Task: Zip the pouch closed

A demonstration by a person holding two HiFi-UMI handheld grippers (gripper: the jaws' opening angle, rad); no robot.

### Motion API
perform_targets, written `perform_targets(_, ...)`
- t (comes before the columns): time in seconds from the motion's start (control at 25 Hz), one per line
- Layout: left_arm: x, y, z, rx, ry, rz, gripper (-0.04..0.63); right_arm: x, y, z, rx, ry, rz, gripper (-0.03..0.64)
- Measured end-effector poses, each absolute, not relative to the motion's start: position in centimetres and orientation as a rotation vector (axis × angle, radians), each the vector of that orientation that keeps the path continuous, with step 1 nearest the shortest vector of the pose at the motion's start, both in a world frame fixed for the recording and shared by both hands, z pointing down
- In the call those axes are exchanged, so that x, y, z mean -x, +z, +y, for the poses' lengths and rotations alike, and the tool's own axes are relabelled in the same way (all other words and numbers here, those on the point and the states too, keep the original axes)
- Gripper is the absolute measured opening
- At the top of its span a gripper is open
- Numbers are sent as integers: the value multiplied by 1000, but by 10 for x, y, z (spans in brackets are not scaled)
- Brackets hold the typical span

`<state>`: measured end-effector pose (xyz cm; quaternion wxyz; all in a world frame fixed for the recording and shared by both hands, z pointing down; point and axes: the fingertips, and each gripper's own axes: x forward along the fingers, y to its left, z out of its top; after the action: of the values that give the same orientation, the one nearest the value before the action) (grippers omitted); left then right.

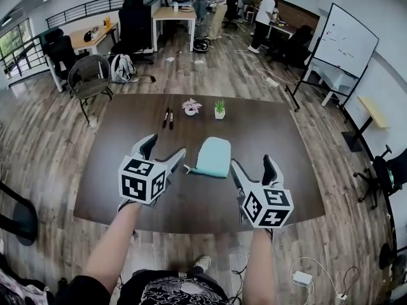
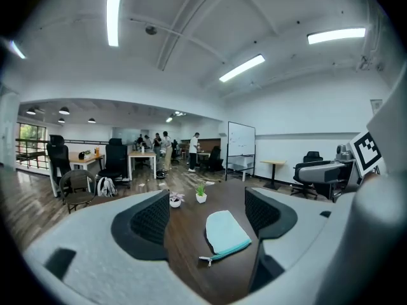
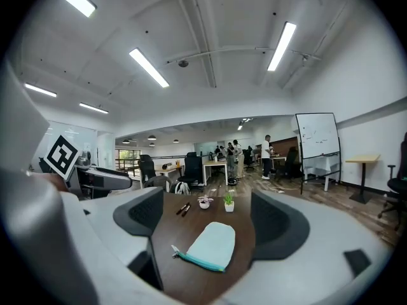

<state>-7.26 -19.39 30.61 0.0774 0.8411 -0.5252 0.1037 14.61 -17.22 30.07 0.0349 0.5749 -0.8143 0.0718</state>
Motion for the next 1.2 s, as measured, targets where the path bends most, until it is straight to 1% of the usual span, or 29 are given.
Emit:
perform_targets(0.56,61,306,-215,-2411,304,-1707,342,-154,302,-221,-1593,238,-2606,419)
perform_targets(0.92,68,315,-241,-2455,309,-1627,342,-137,307,-236,-1622,259,-2582,414)
perform_targets(1.2,65,332,-259,-2557,358,-1473,342,-124,320,-240,-1677,286,-2538,413)
